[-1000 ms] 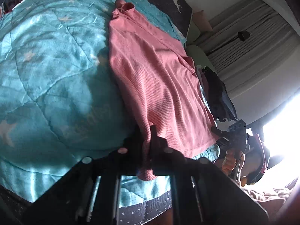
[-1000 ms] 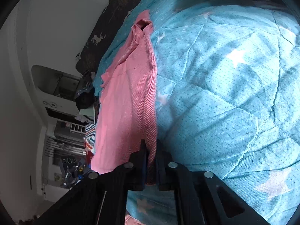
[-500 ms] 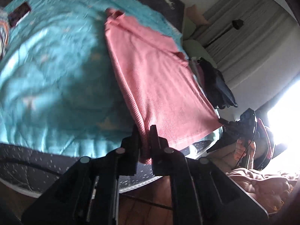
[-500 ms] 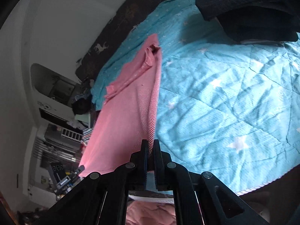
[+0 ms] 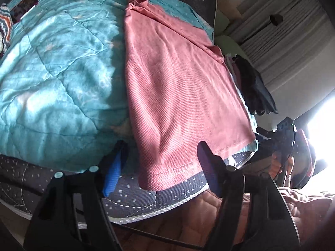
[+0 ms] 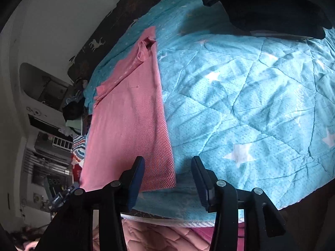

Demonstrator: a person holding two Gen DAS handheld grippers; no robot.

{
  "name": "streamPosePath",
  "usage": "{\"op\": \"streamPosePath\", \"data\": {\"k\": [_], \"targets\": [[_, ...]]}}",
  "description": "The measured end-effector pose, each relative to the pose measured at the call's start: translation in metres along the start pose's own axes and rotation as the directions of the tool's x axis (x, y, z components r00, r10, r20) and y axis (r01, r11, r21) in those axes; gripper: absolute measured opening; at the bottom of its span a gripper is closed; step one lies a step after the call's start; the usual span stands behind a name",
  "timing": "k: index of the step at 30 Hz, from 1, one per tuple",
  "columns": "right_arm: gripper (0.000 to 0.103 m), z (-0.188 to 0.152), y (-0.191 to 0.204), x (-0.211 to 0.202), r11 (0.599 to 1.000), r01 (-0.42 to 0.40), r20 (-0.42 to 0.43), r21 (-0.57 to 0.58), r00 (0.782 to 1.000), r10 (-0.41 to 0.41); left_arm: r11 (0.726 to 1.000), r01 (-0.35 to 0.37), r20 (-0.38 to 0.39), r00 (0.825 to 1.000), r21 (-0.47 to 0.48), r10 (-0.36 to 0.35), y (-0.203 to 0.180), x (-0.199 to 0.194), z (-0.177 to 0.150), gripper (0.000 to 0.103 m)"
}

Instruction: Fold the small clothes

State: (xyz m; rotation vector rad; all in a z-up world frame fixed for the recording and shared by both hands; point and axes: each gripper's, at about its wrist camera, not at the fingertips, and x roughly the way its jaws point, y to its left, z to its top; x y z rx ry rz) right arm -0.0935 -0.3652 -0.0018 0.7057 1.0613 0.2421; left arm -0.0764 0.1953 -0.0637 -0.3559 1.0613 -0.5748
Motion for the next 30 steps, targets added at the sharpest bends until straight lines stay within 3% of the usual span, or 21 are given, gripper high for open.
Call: {"op": "streamPosePath", "data": {"k": [1,4,5,7,10,15,21,25,30], "targets": [[0.048,-0.003,0.002,0.006,1.0,0.0,-0.001,-0.006,1.0,0.0,1.0,-0.017,0.002,1.0,0.005,0.017,-0.002,-0.001,0.001,0.063],[0.045,-0.004,0.013,0.009,0.999,0.006,0.006,-0.051,1.0,-0.005,0.999,-0.051,-0.007,0.999,0.006,0.051,-0.003,0.0,0.004,0.007],[0.028,-0.004,0.02,0.011,0.996,0.012,0.004,-0.085,1.0,-0.012,0.999,-0.052,-0.006,0.999,0.005,0.052,-0.003,0.001,0.004,0.007],[0.006,-0.008,0.033,0.02,0.991,0.0,-0.028,-0.137,1.0,-0.004,0.997,-0.073,0.012,0.997,0.037,0.072,-0.011,0.001,0.004,0.006],[0.004,-0.006,0.039,0.019,0.989,-0.064,-0.032,-0.132,0.998,0.06,0.997,-0.05,0.076,0.996,0.066,0.045,-0.025,-0.017,0.008,0.006],[0.003,0.005,0.039,-0.013,0.983,-0.152,0.058,-0.1,0.986,0.158,0.996,-0.008,0.168,0.986,0.09,-0.008,-0.041,-0.055,0.028,0.005],[0.003,0.035,0.044,-0.035,0.935,-0.342,0.123,-0.089,0.928,0.351,0.991,0.007,0.257,0.966,0.133,-0.041,-0.057,-0.07,0.069,0.005],[0.003,0.076,0.065,-0.036,0.904,-0.408,0.143,-0.131,0.894,0.424,0.987,0.011,0.284,0.957,0.158,-0.056,-0.067,-0.067,0.11,0.005],[0.003,0.152,0.092,-0.024,0.907,-0.395,0.174,-0.148,0.892,0.417,0.996,0.041,0.25,0.967,0.075,-0.058,-0.061,-0.061,0.189,0.005]]}}
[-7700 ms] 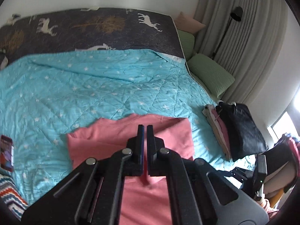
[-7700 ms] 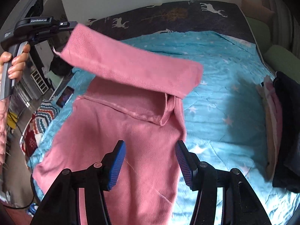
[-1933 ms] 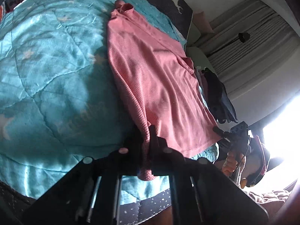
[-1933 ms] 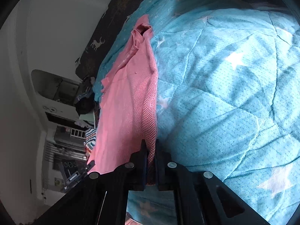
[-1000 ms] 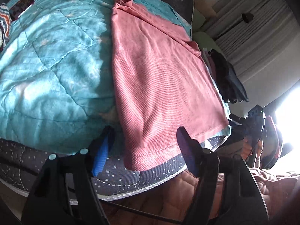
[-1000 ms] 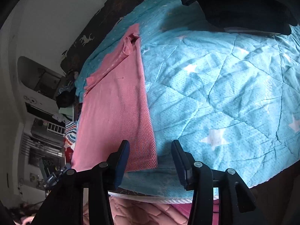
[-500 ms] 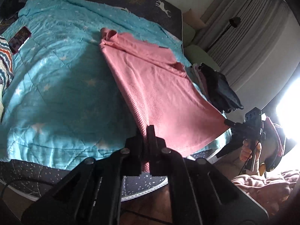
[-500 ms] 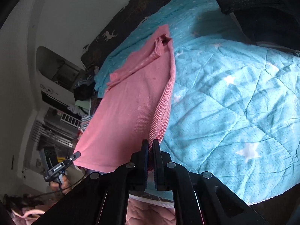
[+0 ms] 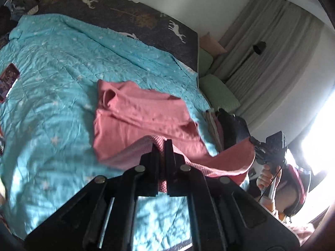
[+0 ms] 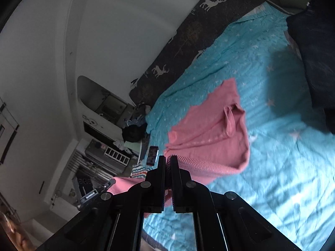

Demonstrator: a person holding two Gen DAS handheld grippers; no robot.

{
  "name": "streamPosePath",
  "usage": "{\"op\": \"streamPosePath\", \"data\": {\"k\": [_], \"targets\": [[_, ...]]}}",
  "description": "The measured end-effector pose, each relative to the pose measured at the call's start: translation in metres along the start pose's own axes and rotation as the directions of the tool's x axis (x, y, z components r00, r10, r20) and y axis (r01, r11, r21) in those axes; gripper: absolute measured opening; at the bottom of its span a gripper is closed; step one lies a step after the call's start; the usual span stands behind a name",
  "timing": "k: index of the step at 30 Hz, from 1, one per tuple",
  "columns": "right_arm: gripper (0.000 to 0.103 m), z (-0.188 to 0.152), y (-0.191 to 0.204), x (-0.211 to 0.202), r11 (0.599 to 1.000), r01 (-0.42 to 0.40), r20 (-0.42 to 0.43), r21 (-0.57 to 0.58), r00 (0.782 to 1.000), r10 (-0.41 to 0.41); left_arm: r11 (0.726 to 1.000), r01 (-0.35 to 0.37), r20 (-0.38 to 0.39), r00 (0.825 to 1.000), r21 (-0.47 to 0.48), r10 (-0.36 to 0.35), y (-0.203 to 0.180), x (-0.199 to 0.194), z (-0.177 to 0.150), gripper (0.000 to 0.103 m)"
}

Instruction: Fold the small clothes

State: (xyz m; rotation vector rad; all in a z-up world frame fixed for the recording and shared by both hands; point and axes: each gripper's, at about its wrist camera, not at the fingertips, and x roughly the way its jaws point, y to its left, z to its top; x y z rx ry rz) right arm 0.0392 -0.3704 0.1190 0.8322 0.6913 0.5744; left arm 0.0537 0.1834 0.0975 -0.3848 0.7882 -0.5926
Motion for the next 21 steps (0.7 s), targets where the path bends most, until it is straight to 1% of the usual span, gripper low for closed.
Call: {"op": "streamPosePath", "data": {"k": [3,5,6,8,9,11,12,13,14,15,16,17,18,19,20,21], "targets": [[0.003,0.044,-0.002,0.024,1.0,0.023,0.016,0.018,1.0,-0.023,0.998,-0.026,-0.016,1.0,-0.056,0.025,0.015,0.028,0.051,0.005],[0.003,0.077,-0.006,0.049,0.998,0.051,0.023,0.037,0.998,-0.051,0.994,-0.04,-0.041,0.999,-0.105,0.036,0.027,0.051,0.078,0.005],[0.003,0.093,-0.01,0.063,0.997,0.068,0.023,0.048,0.997,-0.069,0.989,-0.059,-0.058,0.997,-0.134,0.051,0.036,0.069,0.093,0.005],[0.003,0.117,-0.022,0.085,0.993,0.102,0.013,0.059,0.995,-0.103,0.984,-0.077,-0.091,0.994,-0.159,0.063,0.051,0.101,0.115,0.005],[0.003,0.134,-0.031,0.105,0.989,0.129,0.009,0.075,0.991,-0.13,0.981,-0.091,-0.104,0.992,-0.172,0.074,0.061,0.118,0.125,0.005],[0.003,0.157,-0.049,0.136,0.981,0.169,0.003,0.1,0.985,-0.17,0.97,-0.113,-0.152,0.985,-0.213,0.081,0.086,0.159,0.145,0.005],[0.003,0.171,-0.063,0.157,0.972,0.2,-0.002,0.121,0.979,-0.202,0.957,-0.14,-0.182,0.979,-0.255,0.095,0.104,0.184,0.153,0.005],[0.003,0.18,-0.076,0.168,0.964,0.229,-0.011,0.134,0.973,-0.229,0.947,-0.162,-0.203,0.973,-0.277,0.107,0.117,0.2,0.155,0.005],[0.004,0.188,-0.092,0.186,0.949,0.277,-0.026,0.148,0.961,-0.276,0.933,-0.193,-0.248,0.962,-0.304,0.118,0.137,0.226,0.156,0.005],[0.005,0.191,-0.106,0.2,0.932,0.325,-0.047,0.163,0.946,-0.322,0.923,-0.21,-0.278,0.953,-0.323,0.119,0.147,0.239,0.154,0.005],[0.006,0.194,-0.122,0.213,0.906,0.385,-0.079,0.178,0.923,-0.377,0.902,-0.239,-0.325,0.938,-0.36,0.119,0.164,0.255,0.149,0.005],[0.006,0.193,-0.134,0.223,0.888,0.423,-0.115,0.181,0.906,-0.408,0.894,-0.241,-0.342,0.934,-0.376,0.108,0.171,0.261,0.145,0.005],[0.006,0.191,-0.14,0.228,0.889,0.427,-0.137,0.167,0.903,-0.408,0.895,-0.233,-0.35,0.932,-0.381,0.094,0.176,0.265,0.142,0.005],[0.007,0.187,-0.143,0.231,0.896,0.427,-0.153,0.126,0.9,-0.408,0.903,-0.219,-0.348,0.934,-0.369,0.085,0.178,0.265,0.141,0.006],[0.008,0.182,-0.142,0.232,0.893,0.445,-0.165,0.063,0.887,-0.43,0.914,-0.204,-0.347,0.935,-0.351,0.075,0.178,0.263,0.14,0.01],[0.009,0.177,-0.14,0.231,0.885,0.465,-0.171,0.013,0.873,-0.456,0.918,-0.196,-0.348,0.935,-0.344,0.07,0.178,0.259,0.141,0.012]]}}
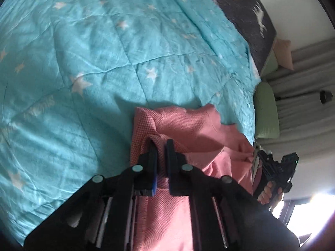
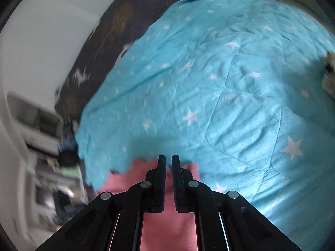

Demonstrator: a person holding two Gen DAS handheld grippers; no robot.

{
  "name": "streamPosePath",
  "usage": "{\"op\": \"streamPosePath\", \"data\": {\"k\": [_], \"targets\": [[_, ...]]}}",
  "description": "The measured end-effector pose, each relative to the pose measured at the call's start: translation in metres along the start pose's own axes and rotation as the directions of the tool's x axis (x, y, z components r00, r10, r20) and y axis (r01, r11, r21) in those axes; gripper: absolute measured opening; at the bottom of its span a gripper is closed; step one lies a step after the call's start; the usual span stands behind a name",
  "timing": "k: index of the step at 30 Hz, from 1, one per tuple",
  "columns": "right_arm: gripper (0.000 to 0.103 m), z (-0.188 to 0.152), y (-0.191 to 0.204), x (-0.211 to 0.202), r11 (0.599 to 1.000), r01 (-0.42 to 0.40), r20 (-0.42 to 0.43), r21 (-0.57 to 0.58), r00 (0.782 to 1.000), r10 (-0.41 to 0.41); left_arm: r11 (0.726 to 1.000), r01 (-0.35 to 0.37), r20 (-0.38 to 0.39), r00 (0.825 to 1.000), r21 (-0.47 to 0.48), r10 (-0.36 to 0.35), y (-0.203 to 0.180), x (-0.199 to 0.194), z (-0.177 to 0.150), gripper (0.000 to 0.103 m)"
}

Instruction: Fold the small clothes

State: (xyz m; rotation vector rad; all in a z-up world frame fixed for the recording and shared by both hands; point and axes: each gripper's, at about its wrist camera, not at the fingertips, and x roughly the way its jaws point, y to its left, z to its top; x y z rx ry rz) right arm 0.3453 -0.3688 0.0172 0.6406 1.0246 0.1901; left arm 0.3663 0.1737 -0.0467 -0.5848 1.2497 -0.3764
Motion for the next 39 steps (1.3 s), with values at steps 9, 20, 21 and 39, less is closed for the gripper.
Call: {"op": "streamPosePath", "data": {"k": [9,20,21,39], "targets": [[0.03,-0.036,0.017,-0.019,0.97,0.06,-0.049,-0.235,0.996,-0.073,0.98,-0.115,0.131,0.987,0.162,0.094,-0.018,-0.057,-0.006,0.058],[0.049,-0.04,0.03,0.003,0.954,0.082,-0.111,-0.289,0.987,-0.119,0.855,-0.201,0.24,0.966,0.478,0.093,-0.057,-0.02,-0.021,0.073],[0.05,-0.039,0.031,0.006,0.953,0.079,-0.112,-0.294,0.987,-0.117,0.846,-0.201,0.234,0.968,0.494,0.093,-0.06,-0.014,-0.019,0.073],[0.005,-0.022,0.071,-0.046,0.921,0.104,0.158,-0.374,0.986,-0.047,0.817,-0.2,0.39,0.92,0.541,-0.033,-0.086,-0.061,-0.02,0.009]]}}
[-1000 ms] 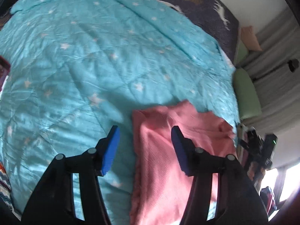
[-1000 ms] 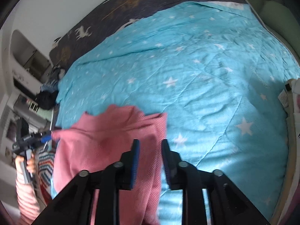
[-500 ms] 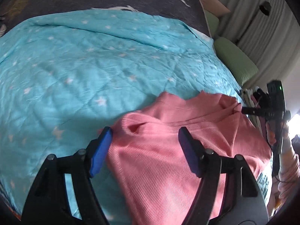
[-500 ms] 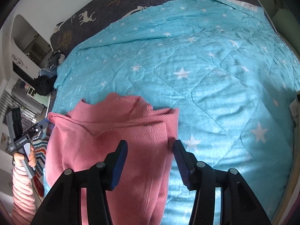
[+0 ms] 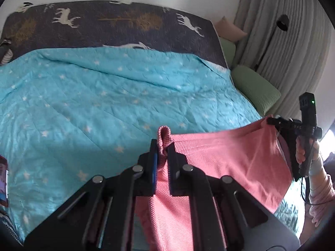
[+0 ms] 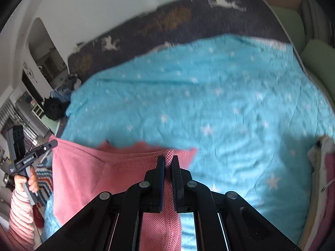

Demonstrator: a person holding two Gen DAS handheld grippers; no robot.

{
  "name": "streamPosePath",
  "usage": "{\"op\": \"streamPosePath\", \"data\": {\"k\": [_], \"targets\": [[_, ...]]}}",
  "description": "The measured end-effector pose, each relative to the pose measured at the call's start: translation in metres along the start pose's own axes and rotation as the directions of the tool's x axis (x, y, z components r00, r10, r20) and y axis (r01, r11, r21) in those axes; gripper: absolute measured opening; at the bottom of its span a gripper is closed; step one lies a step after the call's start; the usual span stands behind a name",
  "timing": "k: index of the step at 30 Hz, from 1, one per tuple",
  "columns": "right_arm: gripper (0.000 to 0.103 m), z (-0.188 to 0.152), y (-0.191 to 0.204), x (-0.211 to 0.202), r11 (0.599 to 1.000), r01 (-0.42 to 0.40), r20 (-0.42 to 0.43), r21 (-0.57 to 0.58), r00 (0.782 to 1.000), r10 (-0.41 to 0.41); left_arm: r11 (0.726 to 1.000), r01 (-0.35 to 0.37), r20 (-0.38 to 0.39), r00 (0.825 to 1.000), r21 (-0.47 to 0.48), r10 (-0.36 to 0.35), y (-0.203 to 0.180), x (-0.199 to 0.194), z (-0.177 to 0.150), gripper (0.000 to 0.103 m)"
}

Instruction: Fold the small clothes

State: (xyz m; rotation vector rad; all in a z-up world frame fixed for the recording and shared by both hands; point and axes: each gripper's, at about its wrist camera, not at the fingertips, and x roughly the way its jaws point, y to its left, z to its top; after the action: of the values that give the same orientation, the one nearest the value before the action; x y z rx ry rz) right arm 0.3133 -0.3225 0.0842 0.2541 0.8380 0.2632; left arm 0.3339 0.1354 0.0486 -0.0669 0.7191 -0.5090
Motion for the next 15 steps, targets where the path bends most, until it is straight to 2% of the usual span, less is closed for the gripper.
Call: {"op": "streamPosePath", "data": {"k": [2,4,6,8,9,10,12,14,15], "targets": [[0.005,0.013,0.001,0.003,1.0,-0.004,0.03,0.004,1.0,0.004,0.999,-0.035,-0.019,0.999,-0.035,0.035,0.011,0.015,0.004,0.009],[0.005,0.025,-0.002,0.023,1.0,-0.008,0.001,0.007,1.0,0.008,0.995,-0.077,-0.086,0.994,-0.062,0.072,0.025,0.044,0.003,0.011],[0.006,0.029,-0.01,0.063,1.0,0.017,-0.106,0.012,0.994,-0.016,0.987,-0.124,-0.173,0.979,-0.097,0.106,0.039,0.072,-0.004,0.016],[0.009,0.024,-0.021,0.095,0.994,0.106,-0.209,0.034,0.973,-0.097,0.969,-0.215,-0.256,0.95,-0.122,0.178,0.049,0.094,-0.014,0.018],[0.011,0.019,-0.024,0.103,0.989,0.141,-0.24,0.04,0.962,-0.128,0.963,-0.229,-0.273,0.944,-0.139,0.184,0.052,0.096,-0.019,0.018],[0.014,0.013,-0.029,0.105,0.985,0.164,-0.254,0.052,0.956,-0.145,0.966,-0.208,-0.266,0.95,-0.155,0.162,0.053,0.091,-0.022,0.018],[0.023,0.002,-0.036,0.091,0.982,0.173,-0.242,0.077,0.959,-0.15,0.971,-0.181,-0.232,0.962,-0.159,0.141,0.051,0.072,-0.026,0.028],[0.034,-0.008,-0.04,0.066,0.976,0.207,-0.213,0.064,0.959,-0.189,0.966,-0.194,-0.195,0.968,-0.17,0.16,0.046,0.043,-0.033,0.053],[0.035,-0.013,-0.04,0.053,0.974,0.218,-0.205,0.054,0.958,-0.203,0.965,-0.192,-0.175,0.971,-0.179,0.161,0.043,0.029,-0.038,0.056]]}}
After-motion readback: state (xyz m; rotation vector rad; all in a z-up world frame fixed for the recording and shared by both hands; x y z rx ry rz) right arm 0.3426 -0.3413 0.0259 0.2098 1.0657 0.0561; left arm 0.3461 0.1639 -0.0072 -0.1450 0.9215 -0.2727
